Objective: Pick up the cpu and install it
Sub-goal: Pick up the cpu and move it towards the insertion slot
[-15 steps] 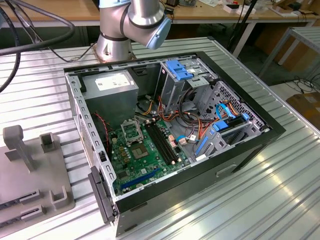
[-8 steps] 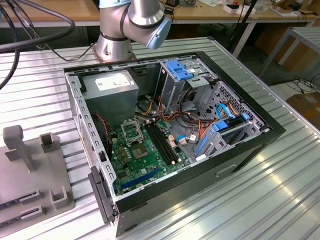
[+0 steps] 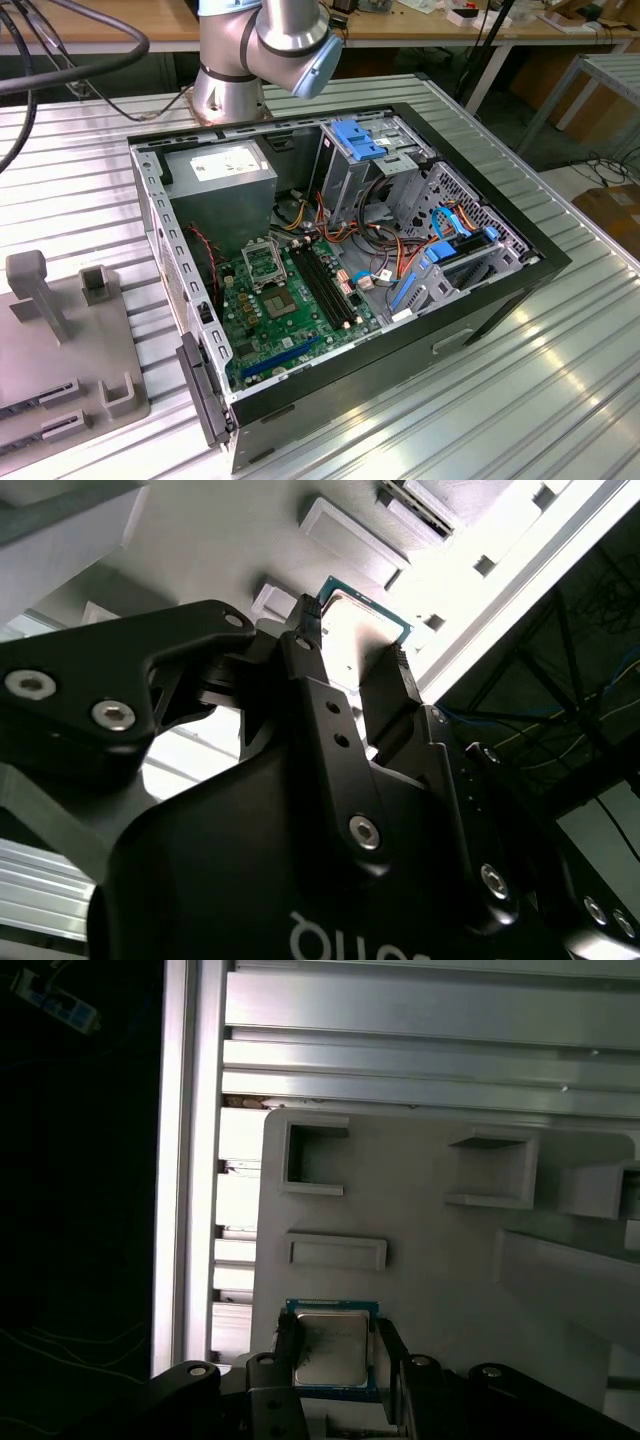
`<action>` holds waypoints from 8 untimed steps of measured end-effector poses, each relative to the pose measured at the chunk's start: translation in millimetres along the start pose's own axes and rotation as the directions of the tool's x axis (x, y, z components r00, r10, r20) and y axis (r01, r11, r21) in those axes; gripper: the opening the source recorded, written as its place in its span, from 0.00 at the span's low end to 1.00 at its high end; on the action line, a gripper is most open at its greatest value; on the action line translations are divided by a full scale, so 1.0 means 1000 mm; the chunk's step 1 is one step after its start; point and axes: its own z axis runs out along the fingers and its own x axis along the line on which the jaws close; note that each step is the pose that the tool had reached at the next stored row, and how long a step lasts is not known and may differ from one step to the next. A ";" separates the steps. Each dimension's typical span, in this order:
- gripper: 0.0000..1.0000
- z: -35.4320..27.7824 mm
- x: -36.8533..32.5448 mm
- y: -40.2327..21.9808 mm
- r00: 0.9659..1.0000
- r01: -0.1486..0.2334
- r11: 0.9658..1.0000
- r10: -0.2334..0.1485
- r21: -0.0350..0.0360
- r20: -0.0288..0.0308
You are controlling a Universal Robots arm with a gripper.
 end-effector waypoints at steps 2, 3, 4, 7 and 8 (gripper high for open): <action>0.41 -0.0009 0.0000 0.0000 1.000 0.000 1.000 0.000 0.000 0.000; 0.41 -0.0014 0.0001 0.0000 1.000 0.000 1.000 0.000 0.000 0.000; 0.41 -0.0016 0.0001 -0.0001 1.000 0.000 1.000 0.000 0.000 0.000; 0.41 -0.0033 0.0001 -0.0001 1.000 0.000 1.000 0.000 0.000 0.000; 0.41 -0.0037 0.0002 -0.0001 1.000 0.000 1.000 0.000 0.000 0.000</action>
